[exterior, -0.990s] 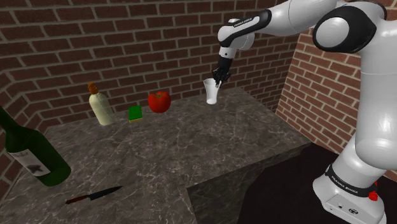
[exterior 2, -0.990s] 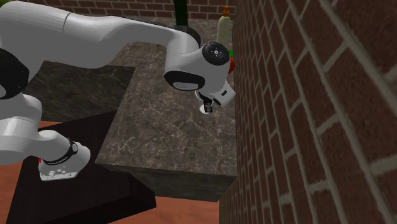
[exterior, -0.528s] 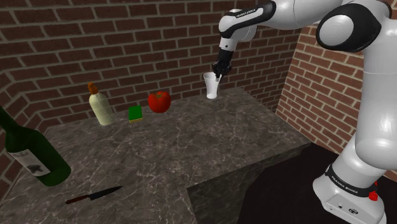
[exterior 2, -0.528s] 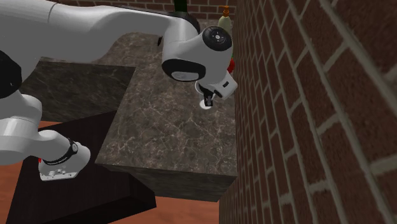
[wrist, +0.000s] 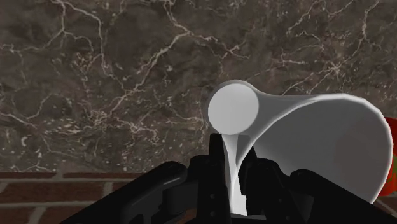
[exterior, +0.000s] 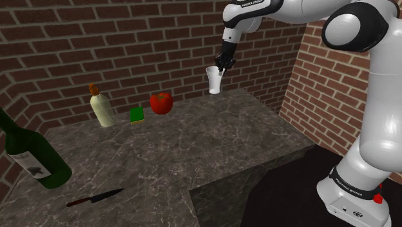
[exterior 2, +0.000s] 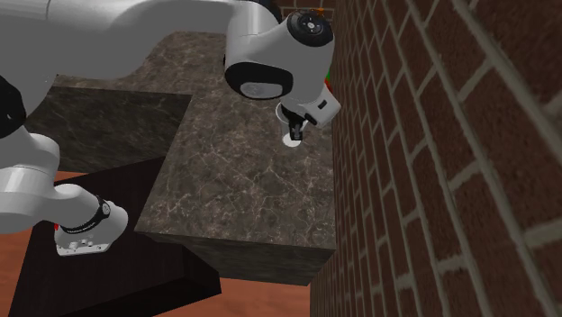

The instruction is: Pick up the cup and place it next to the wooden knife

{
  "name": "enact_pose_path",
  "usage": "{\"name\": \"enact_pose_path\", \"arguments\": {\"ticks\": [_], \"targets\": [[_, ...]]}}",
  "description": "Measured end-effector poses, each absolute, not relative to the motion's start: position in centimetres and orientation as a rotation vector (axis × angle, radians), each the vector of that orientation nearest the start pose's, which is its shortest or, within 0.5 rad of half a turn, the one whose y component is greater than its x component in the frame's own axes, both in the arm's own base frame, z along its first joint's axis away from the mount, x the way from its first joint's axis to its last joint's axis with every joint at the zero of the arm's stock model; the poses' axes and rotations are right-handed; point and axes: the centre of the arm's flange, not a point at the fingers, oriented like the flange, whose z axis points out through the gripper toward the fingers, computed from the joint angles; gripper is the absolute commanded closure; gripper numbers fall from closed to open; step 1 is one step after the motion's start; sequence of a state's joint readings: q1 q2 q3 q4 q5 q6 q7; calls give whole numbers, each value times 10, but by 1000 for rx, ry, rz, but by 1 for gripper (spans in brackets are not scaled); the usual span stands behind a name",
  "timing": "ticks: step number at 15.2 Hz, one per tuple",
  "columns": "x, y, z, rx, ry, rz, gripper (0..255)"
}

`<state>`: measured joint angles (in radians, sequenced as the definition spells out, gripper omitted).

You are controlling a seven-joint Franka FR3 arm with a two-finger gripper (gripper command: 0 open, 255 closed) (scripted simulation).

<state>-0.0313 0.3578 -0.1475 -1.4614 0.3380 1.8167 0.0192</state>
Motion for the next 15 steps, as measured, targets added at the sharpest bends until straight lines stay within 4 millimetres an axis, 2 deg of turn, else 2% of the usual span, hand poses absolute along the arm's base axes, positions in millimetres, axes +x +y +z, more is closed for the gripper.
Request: {"name": "enact_pose_path", "arguments": {"ticks": [15], "targets": [[666,-79,563,-2840,387,-34,255]]}}
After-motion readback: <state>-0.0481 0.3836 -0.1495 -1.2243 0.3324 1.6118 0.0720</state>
